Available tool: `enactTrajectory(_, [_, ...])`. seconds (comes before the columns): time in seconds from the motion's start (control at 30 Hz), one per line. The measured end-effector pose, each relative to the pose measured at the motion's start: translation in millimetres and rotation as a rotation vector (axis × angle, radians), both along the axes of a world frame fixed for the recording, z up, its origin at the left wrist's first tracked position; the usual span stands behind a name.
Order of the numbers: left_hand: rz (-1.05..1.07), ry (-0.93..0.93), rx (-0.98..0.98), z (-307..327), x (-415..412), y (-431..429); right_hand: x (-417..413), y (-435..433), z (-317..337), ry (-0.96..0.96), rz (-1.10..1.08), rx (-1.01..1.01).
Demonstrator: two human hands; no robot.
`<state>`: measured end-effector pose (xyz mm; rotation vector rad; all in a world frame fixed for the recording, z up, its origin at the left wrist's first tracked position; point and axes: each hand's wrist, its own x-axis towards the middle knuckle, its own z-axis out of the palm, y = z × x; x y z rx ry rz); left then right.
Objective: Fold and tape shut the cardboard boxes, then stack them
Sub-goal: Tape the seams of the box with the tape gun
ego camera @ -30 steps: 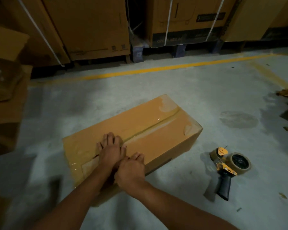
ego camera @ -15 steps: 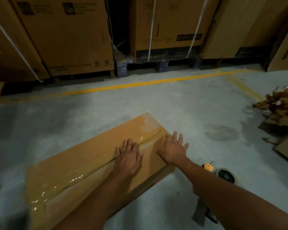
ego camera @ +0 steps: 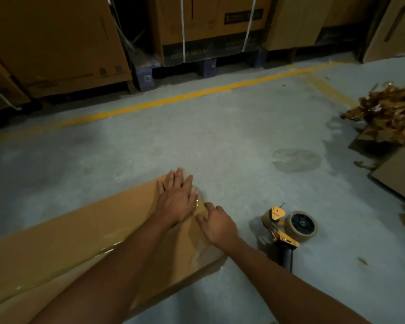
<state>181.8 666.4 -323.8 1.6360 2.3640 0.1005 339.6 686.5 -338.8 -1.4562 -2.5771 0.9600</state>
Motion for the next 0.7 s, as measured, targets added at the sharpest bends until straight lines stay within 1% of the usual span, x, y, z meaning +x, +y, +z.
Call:
enactTrajectory(0.13, [0.0, 0.045, 0.048, -5.2, -2.4, -0.9, 13.0, -6.9, 0.1, 0.075, 0.066, 0.001])
enactTrajectory(0.23, [0.011, 0.138, 0.091, -3.1, -1.5, 0.2, 15.6, 6.4, 4.8, 0.049, 0.145, 0.03])
enactTrajectory(0.3, [0.016, 0.211, 0.107, -3.7, -3.9, -0.2, 20.1, 22.8, 6.3, 0.046, 0.209, 0.009])
enactTrajectory(0.33, [0.027, 0.243, 0.122, -6.2, -4.9, -1.1, 24.3, 29.4, 5.3, 0.08, 0.227, -0.013])
enactTrajectory(0.37, [0.046, 0.262, 0.135, -9.9, -4.6, -3.2, 29.6, 32.6, 3.7, 0.148, 0.193, -0.033])
enactTrajectory(0.4, [0.07, 0.261, 0.14, -14.0, -2.8, -4.9, 35.6, 34.5, 0.2, 0.237, 0.076, -0.051])
enactTrajectory(0.43, [0.095, 0.244, 0.137, -18.6, -0.4, -5.6, 42.8, 36.3, -5.9, 0.309, -0.111, -0.069])
enactTrajectory(0.47, [0.123, 0.218, 0.133, -23.4, 2.5, -5.1, 51.9, 37.6, -15.3, 0.335, -0.343, -0.067])
enactTrajectory(0.5, [0.15, 0.196, 0.132, -28.1, 5.2, -4.6, 64.8, 38.2, -26.8, 0.294, -0.595, -0.054])
enactTrajectory(0.53, [0.169, 0.182, 0.134, -31.2, 7.3, -4.3, 81.0, 37.3, -37.8, 0.19, -0.841, -0.063])
enactTrajectory(0.57, [0.18, 0.173, 0.139, -32.7, 7.9, -4.1, 97.4, 34.9, -49.1, 0.05, -1.026, -0.121])
enactTrajectory(0.6, [0.183, 0.169, 0.142, -33.1, 7.6, -4.4, 111.7, 31.8, -60.0, -0.073, -1.127, -0.2])
enactTrajectory(0.63, [0.182, 0.167, 0.143, -32.8, 7.1, -5.1, 124.0, 29.7, -70.5, -0.141, -1.173, -0.24])
enactTrajectory(0.67, [0.181, 0.168, 0.142, -33.0, 6.8, -5.6, 131.9, 30.1, -81.1, -0.156, -1.193, -0.245])
enactTrajectory(0.7, [0.183, 0.171, 0.145, -32.8, 6.5, -6.1, 139.5, 31.8, -88.7, -0.123, -1.212, -0.253])
